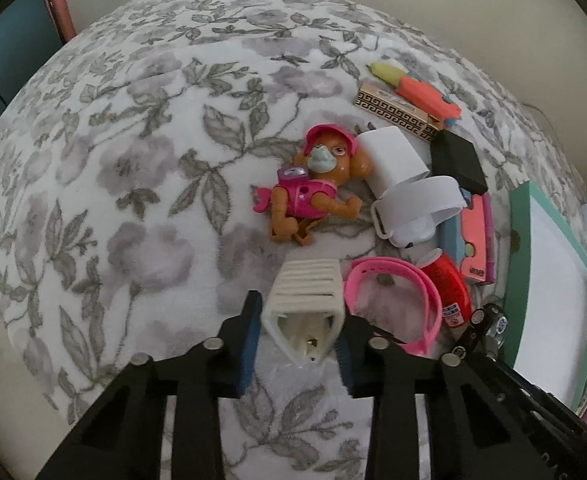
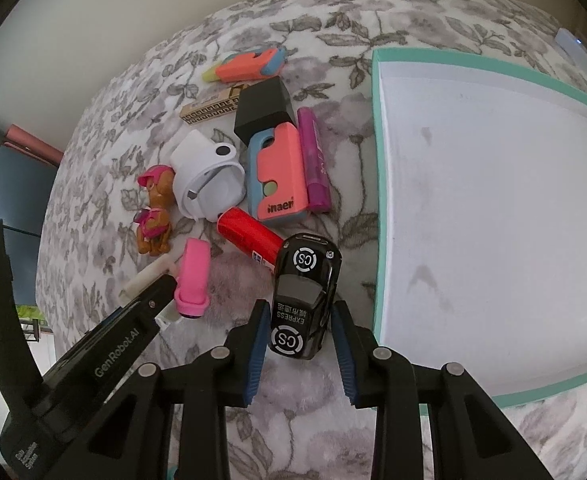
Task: Organize rigid objects
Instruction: 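Grasp the white plastic clip with left tool while right grasps the black car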
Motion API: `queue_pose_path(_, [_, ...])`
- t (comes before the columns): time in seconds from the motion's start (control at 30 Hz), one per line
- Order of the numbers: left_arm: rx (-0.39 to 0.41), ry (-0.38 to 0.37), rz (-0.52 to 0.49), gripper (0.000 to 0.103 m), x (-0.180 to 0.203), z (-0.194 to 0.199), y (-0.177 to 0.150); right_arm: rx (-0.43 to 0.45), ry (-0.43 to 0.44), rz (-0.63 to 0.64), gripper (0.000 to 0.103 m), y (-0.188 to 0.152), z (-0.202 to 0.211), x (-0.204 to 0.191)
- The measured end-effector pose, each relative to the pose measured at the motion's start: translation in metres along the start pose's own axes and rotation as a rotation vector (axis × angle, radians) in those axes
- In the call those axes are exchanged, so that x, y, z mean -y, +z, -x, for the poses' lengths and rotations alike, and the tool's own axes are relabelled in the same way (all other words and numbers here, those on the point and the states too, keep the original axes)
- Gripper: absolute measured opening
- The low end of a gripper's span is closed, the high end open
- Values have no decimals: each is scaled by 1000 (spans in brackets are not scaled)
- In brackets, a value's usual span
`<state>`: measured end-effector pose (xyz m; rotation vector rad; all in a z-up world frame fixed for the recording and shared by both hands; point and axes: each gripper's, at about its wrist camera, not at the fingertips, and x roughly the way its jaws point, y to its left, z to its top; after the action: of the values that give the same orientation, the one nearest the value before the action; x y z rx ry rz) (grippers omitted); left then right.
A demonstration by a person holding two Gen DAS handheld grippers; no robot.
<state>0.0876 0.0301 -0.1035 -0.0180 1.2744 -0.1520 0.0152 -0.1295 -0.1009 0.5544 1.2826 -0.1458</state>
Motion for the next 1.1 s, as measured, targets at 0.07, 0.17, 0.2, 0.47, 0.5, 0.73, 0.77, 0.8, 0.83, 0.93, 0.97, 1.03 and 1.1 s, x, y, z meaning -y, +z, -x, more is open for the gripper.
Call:
queue_pose_path(0.07, [1, -5, -5, 29, 1, 1, -1, -1, 3, -2, 34, 0, 0, 0])
queue_pose_path(0.17, [2, -23, 5, 29, -1, 2, -3, -4, 6, -2, 34, 0, -1, 0])
queue_pose_path(0.2, [2, -33, 12, 29, -3, 2, -4, -5, 6, -1, 34, 0, -1, 1])
queue_pose_path(0.47, [-1, -68, 43, 28, -13, 3, -5, -12, 10, -2, 34, 0, -3, 0])
queue_pose_path(0.5, [-1, -66, 42, 28, -13, 3, -5, -12, 10, -3, 34, 0, -3, 0])
queue_pose_path(0.73, [27, -61, 31, 28, -10, 17, -1, 13, 52, -15, 29, 3, 9, 3])
queue_pose_path(0.77, [34, -63, 26, 28, -9, 21, 0, 18, 59, -14, 28, 4, 11, 4])
queue_pose_path(0.8, [41, -63, 22, 28, -8, 24, 1, 27, 64, -16, 28, 4, 13, 4])
queue_pose_path(0.83, [48, -65, 18, 28, -6, 27, 3, 35, 67, -18, 28, 5, 16, 4])
queue_pose_path(0.93, [75, -70, 0, 28, 0, 41, 9, 54, 75, -25, 24, 6, 21, 7])
queue_pose_path(0.97, [84, -70, -8, 28, 3, 44, 11, 55, 83, -29, 24, 6, 22, 8])
queue_pose_path(1.03, [103, -70, -15, 28, 8, 52, 14, 51, 79, -34, 24, 5, 21, 10])
queue_pose_path(1.1, [110, -71, -14, 28, 9, 57, 13, 42, 71, -34, 24, 5, 19, 13])
